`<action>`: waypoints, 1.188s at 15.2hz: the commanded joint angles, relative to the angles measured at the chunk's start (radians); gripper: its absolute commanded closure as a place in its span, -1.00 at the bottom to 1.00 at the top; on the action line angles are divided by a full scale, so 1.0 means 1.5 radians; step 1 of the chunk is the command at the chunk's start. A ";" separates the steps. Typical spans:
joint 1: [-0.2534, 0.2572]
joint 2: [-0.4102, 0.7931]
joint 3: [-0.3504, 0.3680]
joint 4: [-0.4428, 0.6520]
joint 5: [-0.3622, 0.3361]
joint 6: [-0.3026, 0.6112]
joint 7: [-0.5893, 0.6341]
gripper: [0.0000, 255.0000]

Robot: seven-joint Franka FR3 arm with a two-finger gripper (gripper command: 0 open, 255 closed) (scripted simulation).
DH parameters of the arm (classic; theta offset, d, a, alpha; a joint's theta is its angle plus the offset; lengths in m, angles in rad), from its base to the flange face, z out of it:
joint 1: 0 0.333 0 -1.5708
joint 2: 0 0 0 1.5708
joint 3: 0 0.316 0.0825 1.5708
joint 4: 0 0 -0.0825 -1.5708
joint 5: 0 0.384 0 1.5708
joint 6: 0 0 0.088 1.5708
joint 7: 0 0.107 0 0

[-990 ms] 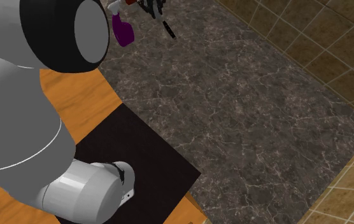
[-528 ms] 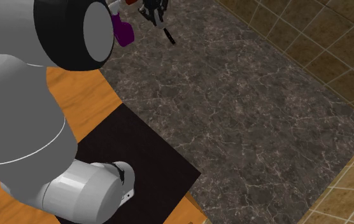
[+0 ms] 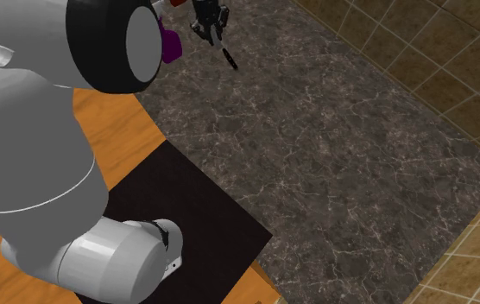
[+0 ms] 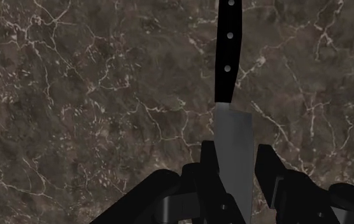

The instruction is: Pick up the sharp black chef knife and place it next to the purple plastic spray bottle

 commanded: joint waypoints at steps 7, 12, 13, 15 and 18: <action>0.002 0.037 -0.005 -0.016 -0.008 0.053 0.009 1.00; 0.004 0.065 -0.008 -0.020 -0.013 0.084 0.014 1.00; 0.004 0.071 -0.009 -0.020 -0.014 0.090 0.016 1.00; 0.005 0.082 -0.010 -0.020 -0.017 0.102 0.018 1.00; 0.006 0.101 -0.013 -0.019 -0.020 0.119 0.021 1.00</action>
